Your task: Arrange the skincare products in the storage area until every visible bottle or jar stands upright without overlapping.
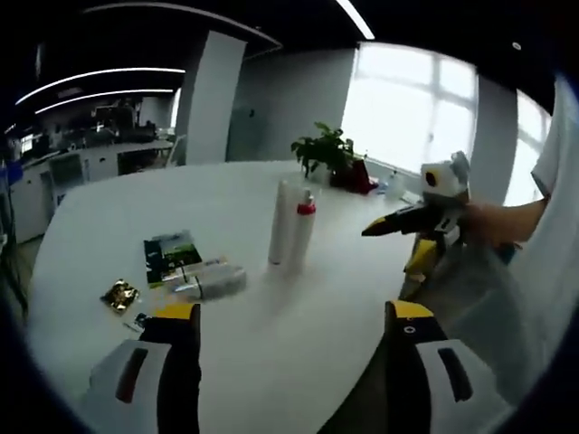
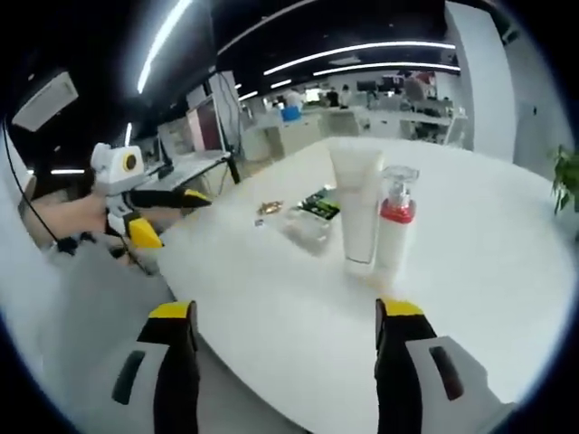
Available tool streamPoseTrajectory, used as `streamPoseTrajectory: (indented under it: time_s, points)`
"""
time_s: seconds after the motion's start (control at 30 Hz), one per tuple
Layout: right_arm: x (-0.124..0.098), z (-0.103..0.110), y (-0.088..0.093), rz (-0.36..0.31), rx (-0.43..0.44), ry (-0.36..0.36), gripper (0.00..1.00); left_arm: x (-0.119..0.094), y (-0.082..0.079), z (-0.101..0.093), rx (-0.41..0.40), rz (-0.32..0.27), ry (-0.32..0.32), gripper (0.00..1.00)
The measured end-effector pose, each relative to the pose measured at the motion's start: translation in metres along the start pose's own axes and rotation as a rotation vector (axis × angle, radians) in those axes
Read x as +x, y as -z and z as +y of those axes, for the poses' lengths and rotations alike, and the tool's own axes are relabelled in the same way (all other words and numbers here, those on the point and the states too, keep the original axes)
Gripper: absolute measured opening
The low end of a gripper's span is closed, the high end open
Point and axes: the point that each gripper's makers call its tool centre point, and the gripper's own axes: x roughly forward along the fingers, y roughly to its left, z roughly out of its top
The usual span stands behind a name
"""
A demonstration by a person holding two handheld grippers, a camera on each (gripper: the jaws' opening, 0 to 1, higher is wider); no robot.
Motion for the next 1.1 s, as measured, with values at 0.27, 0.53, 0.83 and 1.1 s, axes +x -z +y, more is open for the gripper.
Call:
streamPoseTrajectory:
  time_s: [0.27, 0.53, 0.83, 1.1]
  points:
    - [-0.003, 0.004, 0.0, 0.004, 0.015, 0.003, 0.82, -0.016, 0.009, -0.002, -0.029, 0.007, -0.024, 0.8]
    - [-0.008, 0.005, 0.0, 0.002, 0.019, 0.017, 0.85, -0.025, 0.019, -0.001, -0.052, 0.015, -0.044, 0.83]
    - [-0.007, -0.001, 0.003, 0.014, -0.005, 0.054, 0.96, -0.029, 0.024, 0.007, -0.053, 0.017, -0.101, 0.92]
    - [-0.007, -0.007, 0.007, 0.028, 0.022, 0.079, 1.0, -0.031, 0.021, 0.007, -0.054, -0.001, -0.109, 0.92]
